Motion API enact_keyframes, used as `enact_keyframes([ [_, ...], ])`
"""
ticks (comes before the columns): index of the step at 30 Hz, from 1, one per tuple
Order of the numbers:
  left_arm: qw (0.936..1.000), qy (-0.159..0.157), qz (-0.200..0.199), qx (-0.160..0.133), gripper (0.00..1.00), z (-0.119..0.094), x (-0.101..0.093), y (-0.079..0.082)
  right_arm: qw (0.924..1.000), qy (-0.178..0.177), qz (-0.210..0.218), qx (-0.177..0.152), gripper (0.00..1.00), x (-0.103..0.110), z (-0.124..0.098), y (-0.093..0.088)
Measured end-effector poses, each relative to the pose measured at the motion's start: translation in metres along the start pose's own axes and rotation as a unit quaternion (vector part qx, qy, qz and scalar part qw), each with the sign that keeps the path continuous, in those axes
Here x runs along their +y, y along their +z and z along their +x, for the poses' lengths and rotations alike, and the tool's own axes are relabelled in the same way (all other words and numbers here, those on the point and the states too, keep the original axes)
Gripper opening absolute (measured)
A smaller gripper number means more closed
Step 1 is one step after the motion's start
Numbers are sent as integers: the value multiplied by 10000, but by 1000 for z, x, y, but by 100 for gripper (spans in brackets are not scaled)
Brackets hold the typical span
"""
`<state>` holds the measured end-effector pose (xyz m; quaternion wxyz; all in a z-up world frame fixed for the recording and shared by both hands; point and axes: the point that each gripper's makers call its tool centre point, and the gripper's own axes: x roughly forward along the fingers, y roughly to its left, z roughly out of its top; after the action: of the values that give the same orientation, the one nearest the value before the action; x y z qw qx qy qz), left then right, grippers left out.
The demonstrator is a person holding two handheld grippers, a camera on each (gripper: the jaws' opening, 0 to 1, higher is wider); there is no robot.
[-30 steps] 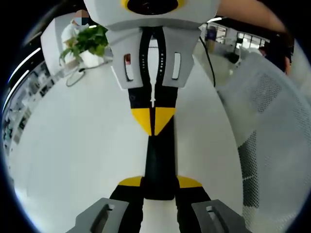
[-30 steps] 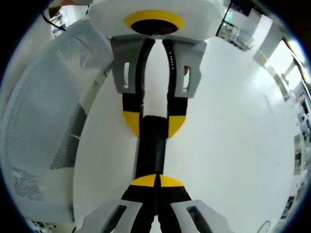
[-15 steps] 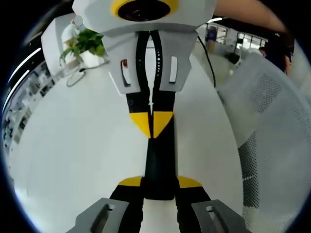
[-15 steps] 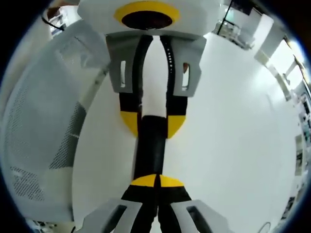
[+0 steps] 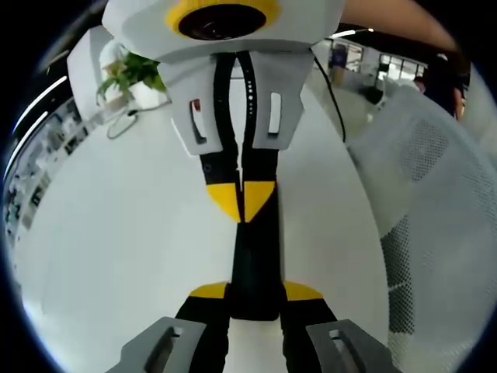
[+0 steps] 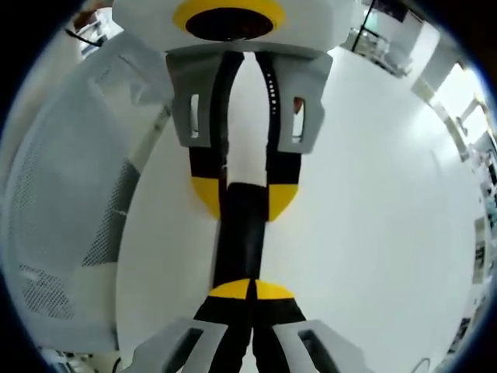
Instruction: Press the specified remote control buttons in sequence, fully releasing each button before pressing the next.
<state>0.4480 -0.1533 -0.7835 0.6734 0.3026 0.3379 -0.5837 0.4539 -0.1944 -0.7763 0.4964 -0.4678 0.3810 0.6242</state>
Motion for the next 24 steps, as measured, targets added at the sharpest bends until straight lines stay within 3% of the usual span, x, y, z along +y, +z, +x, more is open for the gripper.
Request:
enact_keyframes([
  [10, 10000, 22, -11, -10, 23, 0, 2, 0, 9999, 32, -54, 82, 0, 1, -1, 1],
  [24, 10000, 33, 12, -26, 23, 0, 0, 1, 9997, -212, -83, -92, 0, -1, -1, -1],
])
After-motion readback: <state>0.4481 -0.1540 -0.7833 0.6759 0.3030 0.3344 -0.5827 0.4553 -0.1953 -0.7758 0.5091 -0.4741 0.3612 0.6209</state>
